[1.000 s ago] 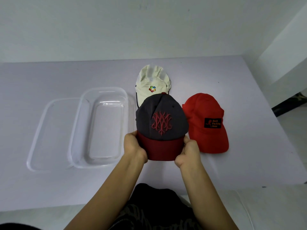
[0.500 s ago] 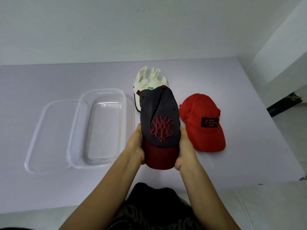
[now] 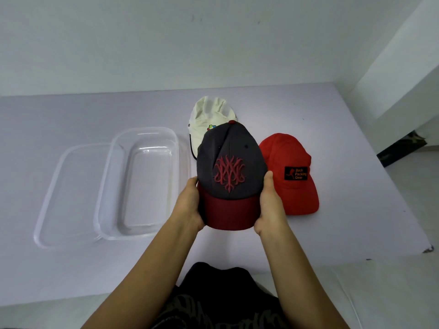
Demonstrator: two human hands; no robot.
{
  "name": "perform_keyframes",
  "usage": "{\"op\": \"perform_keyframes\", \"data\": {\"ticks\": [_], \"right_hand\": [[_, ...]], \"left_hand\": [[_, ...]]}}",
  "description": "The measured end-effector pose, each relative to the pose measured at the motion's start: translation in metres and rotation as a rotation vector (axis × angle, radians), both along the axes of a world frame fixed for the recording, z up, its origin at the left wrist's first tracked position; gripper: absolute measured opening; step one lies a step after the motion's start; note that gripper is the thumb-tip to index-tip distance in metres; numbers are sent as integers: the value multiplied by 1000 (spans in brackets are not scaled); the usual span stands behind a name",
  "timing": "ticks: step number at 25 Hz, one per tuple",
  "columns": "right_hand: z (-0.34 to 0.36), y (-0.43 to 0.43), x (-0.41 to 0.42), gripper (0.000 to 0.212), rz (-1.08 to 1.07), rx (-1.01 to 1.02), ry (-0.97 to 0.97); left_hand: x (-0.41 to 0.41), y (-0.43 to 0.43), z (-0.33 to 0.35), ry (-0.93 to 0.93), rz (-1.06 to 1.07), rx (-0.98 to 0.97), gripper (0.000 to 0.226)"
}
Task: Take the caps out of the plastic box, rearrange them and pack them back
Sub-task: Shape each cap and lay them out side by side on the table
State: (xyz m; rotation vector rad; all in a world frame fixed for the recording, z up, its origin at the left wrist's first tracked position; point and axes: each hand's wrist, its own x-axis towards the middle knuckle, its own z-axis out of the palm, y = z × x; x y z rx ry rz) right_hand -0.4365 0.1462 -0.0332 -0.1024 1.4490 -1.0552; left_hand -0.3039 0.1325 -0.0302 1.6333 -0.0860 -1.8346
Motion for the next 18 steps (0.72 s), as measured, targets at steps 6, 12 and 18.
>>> {"op": "perform_keyframes", "data": {"ticks": [6,12,18], "right_hand": [[1,5,5,50,14,5,-139],[1,1,-13,37,-106,-46,-226],[11,2,-13,37,48,-204,-140]], "left_hand": [[0,4,2,44,7,-18,35],[22,25,6,-566,-403,-949,85],[18,28,-9,-1182,-554,-1501,42]]}}
